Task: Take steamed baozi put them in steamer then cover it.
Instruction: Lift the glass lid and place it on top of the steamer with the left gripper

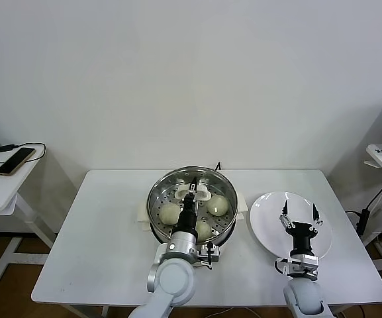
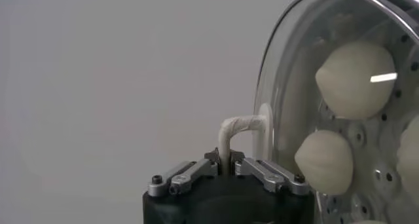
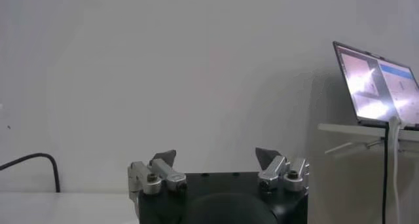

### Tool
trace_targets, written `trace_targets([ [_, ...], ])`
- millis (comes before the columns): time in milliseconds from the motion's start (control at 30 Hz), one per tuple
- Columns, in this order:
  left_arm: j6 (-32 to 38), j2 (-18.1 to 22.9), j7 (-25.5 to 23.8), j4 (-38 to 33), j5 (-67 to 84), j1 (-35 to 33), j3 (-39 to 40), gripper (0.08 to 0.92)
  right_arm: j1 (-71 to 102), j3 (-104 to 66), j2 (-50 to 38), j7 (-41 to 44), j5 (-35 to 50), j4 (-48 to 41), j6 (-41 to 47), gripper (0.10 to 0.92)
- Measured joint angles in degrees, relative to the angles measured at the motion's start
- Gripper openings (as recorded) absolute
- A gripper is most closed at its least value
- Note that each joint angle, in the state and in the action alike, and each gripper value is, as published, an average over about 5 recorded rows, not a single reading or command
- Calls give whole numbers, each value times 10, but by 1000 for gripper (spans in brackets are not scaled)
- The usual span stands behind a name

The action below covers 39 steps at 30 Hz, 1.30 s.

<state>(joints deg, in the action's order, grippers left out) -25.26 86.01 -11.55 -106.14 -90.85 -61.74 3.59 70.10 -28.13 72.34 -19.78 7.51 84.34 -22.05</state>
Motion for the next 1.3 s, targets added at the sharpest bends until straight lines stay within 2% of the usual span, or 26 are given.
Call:
trace_targets([
  [1000, 10, 9, -11, 15, -13, 3, -5, 190, -3, -1, 1, 0, 2, -1, 0, 823],
  [1100, 11, 10, -7, 17, -15, 2, -5, 223, -3, -1, 1, 0, 2, -1, 0, 823],
  [1300, 13, 12, -1, 17, -18, 1, -6, 386, -3, -2, -1, 0, 2, -1, 0, 823],
])
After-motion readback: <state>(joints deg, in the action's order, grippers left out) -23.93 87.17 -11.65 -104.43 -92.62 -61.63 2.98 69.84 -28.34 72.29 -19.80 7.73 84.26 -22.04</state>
